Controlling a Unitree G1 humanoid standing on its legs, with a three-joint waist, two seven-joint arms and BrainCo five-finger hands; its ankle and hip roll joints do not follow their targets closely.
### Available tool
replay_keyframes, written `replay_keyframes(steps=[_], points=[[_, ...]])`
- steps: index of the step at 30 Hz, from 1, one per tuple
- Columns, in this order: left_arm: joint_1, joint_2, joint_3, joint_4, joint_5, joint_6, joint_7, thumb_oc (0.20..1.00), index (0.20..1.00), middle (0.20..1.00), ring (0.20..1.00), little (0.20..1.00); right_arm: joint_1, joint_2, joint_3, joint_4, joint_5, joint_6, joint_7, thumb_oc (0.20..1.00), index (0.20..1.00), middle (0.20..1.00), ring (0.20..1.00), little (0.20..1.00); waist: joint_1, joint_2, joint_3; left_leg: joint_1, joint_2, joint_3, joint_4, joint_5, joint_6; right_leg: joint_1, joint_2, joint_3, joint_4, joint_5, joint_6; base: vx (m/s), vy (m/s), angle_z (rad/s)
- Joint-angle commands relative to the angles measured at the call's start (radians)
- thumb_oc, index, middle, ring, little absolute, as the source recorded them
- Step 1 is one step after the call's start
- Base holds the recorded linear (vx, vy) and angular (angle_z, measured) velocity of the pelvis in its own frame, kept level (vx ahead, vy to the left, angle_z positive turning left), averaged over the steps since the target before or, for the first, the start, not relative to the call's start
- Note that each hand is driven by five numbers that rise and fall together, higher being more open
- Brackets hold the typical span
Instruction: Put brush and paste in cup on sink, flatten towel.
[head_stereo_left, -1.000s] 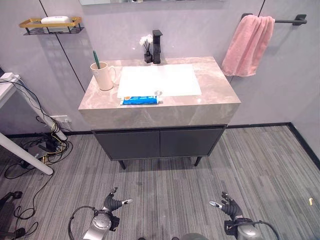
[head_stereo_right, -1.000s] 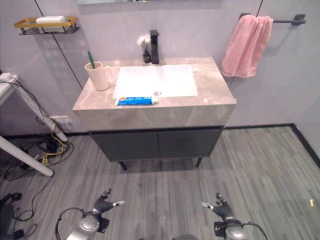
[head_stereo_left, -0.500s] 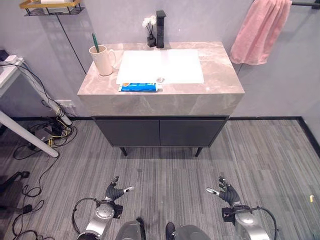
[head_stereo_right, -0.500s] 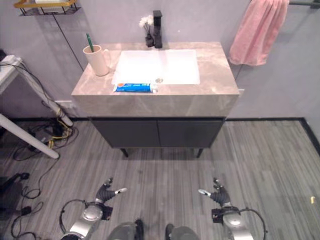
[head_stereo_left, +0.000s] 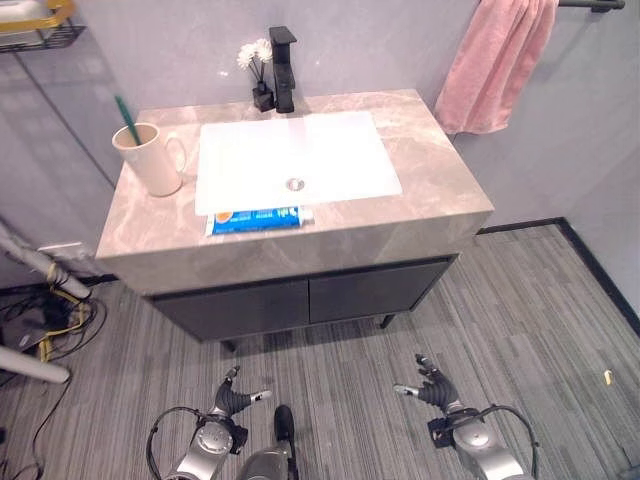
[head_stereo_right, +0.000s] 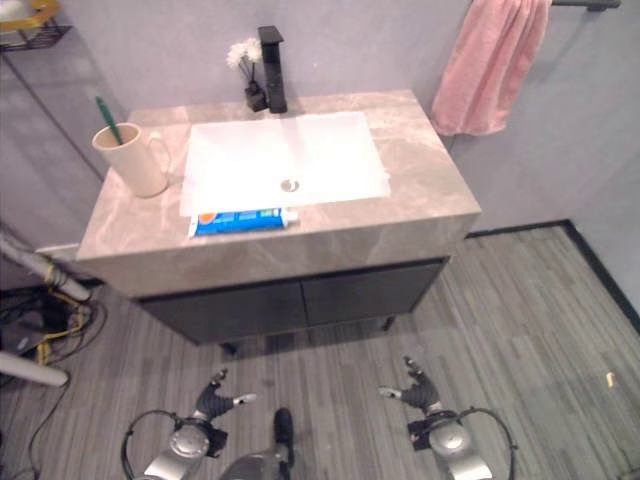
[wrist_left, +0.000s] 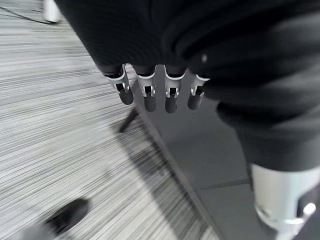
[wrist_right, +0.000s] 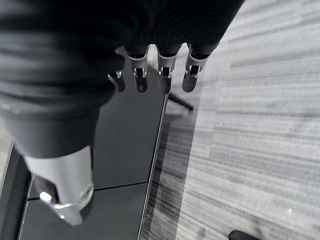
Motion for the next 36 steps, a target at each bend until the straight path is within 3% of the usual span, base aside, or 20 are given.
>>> replay_keyframes(steps=[1,2,3,4,5,6,7,8,10,11,12,13,16,19,24,32,34,35,36], points=[[-0.01,0.018,-0.012,-0.043,0.019,-0.034,0.03,1.0,1.0,1.0,1.0,1.0,-0.029,-0.023,-0.005,-0.05,-0.046,-0.02,0.006,1.0,1.0,1.0,1.0,1.0,0.026,0.014,-0.045,-0.077,0.057,0.001,0.104,-0.037,-0.067,-0.038,0.001,0.005,0.158,0.098,0.072,0.27,0.113,0.03],[-0.014,0.023,-0.018,-0.048,0.027,-0.029,0.025,1.0,1.0,1.0,1.0,1.0,-0.029,-0.019,-0.007,-0.06,-0.048,-0.016,0.01,1.0,1.0,1.0,1.0,1.0,0.02,0.003,-0.043,-0.05,0.027,0.007,0.111,-0.073,-0.046,-0.089,-0.016,0.01,0.292,0.219,0.12,0.25,0.109,-0.04],[-0.015,0.023,-0.017,-0.048,0.027,-0.029,0.025,1.0,1.0,1.0,1.0,1.0,-0.029,-0.019,-0.007,-0.06,-0.048,-0.016,0.01,1.0,1.0,1.0,1.0,1.0,0.024,0.008,-0.046,-0.055,0.034,0.008,0.111,-0.071,-0.048,-0.095,-0.01,0.014,0.291,0.224,0.119,0.32,0.143,-0.02],[-0.025,0.033,-0.024,-0.06,0.037,-0.027,0.019,1.0,1.0,1.0,1.0,1.0,-0.04,-0.018,-0.009,-0.073,-0.049,-0.018,0.016,1.0,1.0,1.0,1.0,1.0,0.008,0.017,-0.024,-0.004,0.02,0.004,0.102,-0.095,-0.027,-0.168,-0.013,0.01,0.47,0.363,0.155,0.13,0.075,0.0],[-0.026,0.032,-0.024,-0.06,0.037,-0.027,0.019,1.0,1.0,1.0,1.0,1.0,-0.041,-0.018,-0.009,-0.073,-0.049,-0.018,0.016,1.0,1.0,1.0,1.0,1.0,0.01,0.021,-0.026,-0.007,0.025,0.006,0.101,-0.093,-0.028,-0.171,-0.008,0.012,0.468,0.368,0.154,0.29,0.189,0.06],[-0.037,0.045,-0.03,-0.075,0.045,-0.023,0.015,1.0,1.0,1.0,1.0,1.0,-0.059,-0.013,-0.002,-0.083,-0.057,-0.02,0.013,1.0,1.0,1.0,1.0,1.0,-0.007,0.053,0.007,0.055,0.045,0.0,0.071,-0.1,-0.012,-0.265,0.035,-0.024,0.631,0.412,0.159,0.13,0.109,0.05],[-0.038,0.044,-0.03,-0.075,0.045,-0.023,0.015,1.0,1.0,1.0,1.0,1.0,-0.06,-0.013,-0.002,-0.083,-0.057,-0.02,0.013,1.0,1.0,1.0,1.0,1.0,-0.007,0.051,0.009,0.055,0.043,0.0,0.069,-0.099,-0.012,-0.268,0.034,-0.023,0.638,0.408,0.159,0.31,0.238,0.04],[-0.036,0.053,-0.035,-0.083,0.055,-0.023,0.007,1.0,1.0,1.0,1.0,1.0,-0.076,-0.009,0.004,-0.096,-0.08,-0.022,0.01,1.0,1.0,1.0,1.0,1.0,-0.023,0.081,0.034,0.119,0.052,0.004,0.026,-0.11,-0.005,-0.371,0.037,-0.097,0.718,0.329,0.145,0.23,0.149,0.17],[-0.037,0.052,-0.036,-0.083,0.058,-0.023,0.007,1.0,1.0,1.0,1.0,1.0,-0.079,-0.008,0.006,-0.093,-0.083,-0.023,0.008,1.0,1.0,1.0,1.0,1.0,-0.031,0.091,0.035,0.14,0.055,0.003,0.012,-0.111,-0.009,-0.403,0.041,-0.109,0.687,0.307,0.14,0.25,0.08,-0.03],[-0.045,0.051,-0.036,-0.061,0.059,-0.025,0.009,1.0,1.0,1.0,1.0,1.0,-0.089,0.0,0.016,-0.085,-0.077,-0.024,0.015,1.0,1.0,1.0,1.0,1.0,-0.038,0.09,0.032,0.174,0.053,0.006,-0.008,-0.118,-0.022,-0.425,0.012,-0.155,0.516,0.221,0.12,0.21,-0.018,-0.18],[-0.044,0.051,-0.036,-0.06,0.059,-0.025,0.009,1.0,1.0,1.0,1.0,1.0,-0.088,0.0,0.016,-0.085,-0.077,-0.024,0.015,1.0,1.0,1.0,1.0,1.0,-0.041,0.09,0.034,0.178,0.054,0.003,-0.008,-0.12,-0.023,-0.416,0.012,-0.159,0.511,0.22,0.12,0.32,-0.099,-0.03],[-0.048,0.049,-0.032,-0.056,0.056,-0.028,0.008,1.0,1.0,1.0,1.0,1.0,-0.09,-0.007,0.019,-0.086,-0.081,-0.026,0.017,1.0,1.0,1.0,1.0,1.0,-0.044,0.081,0.034,0.19,0.046,-0.009,-0.009,-0.137,-0.033,-0.425,-0.001,-0.147,0.334,0.206,0.114,0.19,-0.103,-0.02],[-0.051,0.061,-0.037,-0.068,0.077,-0.03,0.017,1.0,1.0,1.0,1.0,1.0,-0.078,-0.034,0.01,-0.135,-0.107,-0.019,-0.002,1.0,1.0,1.0,1.0,1.0,-0.056,0.068,0.025,0.213,0.052,-0.029,-0.006,-0.164,-0.053,-0.399,-0.005,-0.07,0.117,0.232,0.114,0.25,-0.15,0.12],[-0.048,0.055,-0.056,-0.062,0.084,-0.034,-0.002,1.0,1.0,1.0,1.0,1.0,-0.058,-0.031,-0.011,-0.102,-0.084,-0.017,-0.005,1.0,1.0,1.0,1.0,1.0,-0.053,0.049,0.005,0.209,0.052,-0.063,0.032,-0.168,-0.065,-0.345,0.003,-0.04,0.105,0.231,0.098,0.17,-0.161,0.57],[0.0,0.059,-0.032,-0.093,0.064,-0.043,-0.02,1.0,1.0,1.0,1.0,1.0,-0.034,-0.071,-0.062,-0.093,-0.064,-0.018,0.003,1.0,1.0,1.0,1.0,1.0,-0.041,0.052,-0.035,0.227,0.061,-0.114,0.024,-0.173,-0.081,-0.248,0.001,-0.093,0.008,0.23,0.074,0.14,-0.154,0.44],[0.052,0.105,-0.027,-0.126,0.101,-0.048,-0.047,1.0,1.0,1.0,1.0,1.0,-0.049,-0.084,-0.083,-0.029,-0.059,-0.017,0.001,1.0,1.0,1.0,1.0,1.0,-0.02,0.062,-0.033,0.22,0.074,-0.172,0.013,-0.153,-0.099,-0.21,-0.004,-0.155,-0.007,0.213,0.054,0.03,-0.079,0.25],[0.089,0.174,-0.039,-0.203,0.159,-0.059,-0.09,1.0,1.0,1.0,1.0,1.0,-0.049,-0.097,-0.098,-0.009,-0.066,-0.024,0.009,1.0,1.0,1.0,1.0,1.0,-0.009,0.072,-0.03,0.213,0.074,-0.196,-0.002,-0.144,-0.103,-0.204,-0.014,-0.187,-0.016,0.213,0.057,0.01,-0.021,0.19],[0.142,0.328,-0.067,-0.407,0.26,-0.079,-0.21,1.0,1.0,1.0,1.0,1.0,-0.048,-0.123,-0.122,0.012,-0.075,-0.031,0.027,1.0,1.0,1.0,1.0,1.0,-0.003,0.088,-0.028,0.204,0.073,-0.204,-0.007,-0.14,-0.105,-0.207,-0.019,-0.202,-0.022,0.217,0.063,0.04,0.02,0.28],[0.195,0.388,-0.025,-0.49,0.248,-0.074,-0.269,1.0,1.0,1.0,1.0,1.0,-0.057,-0.131,-0.121,0.055,-0.084,-0.03,0.041,1.0,1.0,1.0,1.0,1.0,0.001,0.093,-0.031,0.207,0.074,-0.203,-0.01,-0.144,-0.105,-0.203,-0.02,-0.205,-0.024,0.215,0.065,0.03,0.022,0.31]])
